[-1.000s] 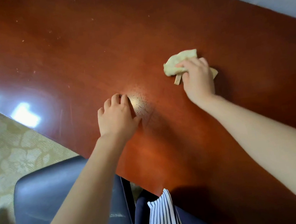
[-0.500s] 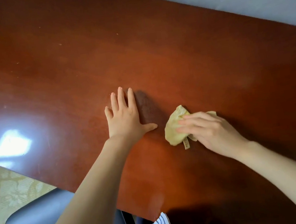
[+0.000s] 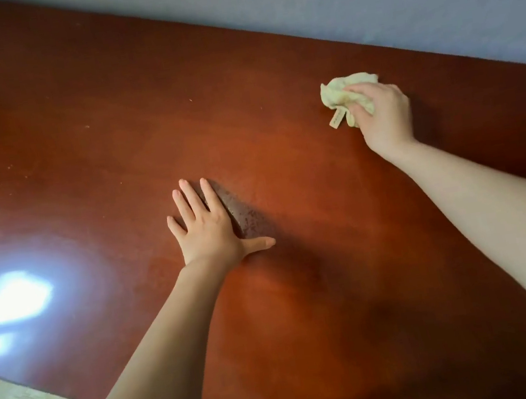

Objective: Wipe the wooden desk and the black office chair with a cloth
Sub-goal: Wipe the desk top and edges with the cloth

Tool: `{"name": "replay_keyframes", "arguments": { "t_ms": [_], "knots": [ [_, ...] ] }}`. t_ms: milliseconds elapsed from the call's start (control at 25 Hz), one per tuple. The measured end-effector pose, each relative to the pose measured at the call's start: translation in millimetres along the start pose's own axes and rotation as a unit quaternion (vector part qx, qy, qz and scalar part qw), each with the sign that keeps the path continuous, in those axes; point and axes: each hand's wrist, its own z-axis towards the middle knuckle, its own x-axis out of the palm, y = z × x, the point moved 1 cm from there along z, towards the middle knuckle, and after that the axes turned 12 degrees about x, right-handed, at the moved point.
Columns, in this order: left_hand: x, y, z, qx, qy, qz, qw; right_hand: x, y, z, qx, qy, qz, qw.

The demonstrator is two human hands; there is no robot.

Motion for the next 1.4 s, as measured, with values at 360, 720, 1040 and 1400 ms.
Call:
{"name": "replay_keyframes", "arguments": {
  "t_ms": [360, 720, 1040, 1400],
  "knots": [
    [-1.9, -2.0, 5.9, -0.007, 0.025, 0.011, 1.0, 53.1, 90.1, 21.2, -0.071, 0.081, -0.07, 0.992],
    [-5.2, -2.0, 5.9, -0.017, 0.032, 0.04, 0.999, 41.8, 69.8, -103.9, -0.29, 0.229, -0.052, 0.928],
    [-9.6, -5.1, 6.3, -0.027, 0.048, 0.056, 0.997, -15.0, -7.9, -73.9, -0.276, 0.154, -0.097, 0.944],
    [-9.4, -6.9, 8.0, -0.031, 0.048, 0.064, 0.996, -30.6, -48.0, 42.2, 0.051, -0.05, -0.085, 0.994]
  ]
}}
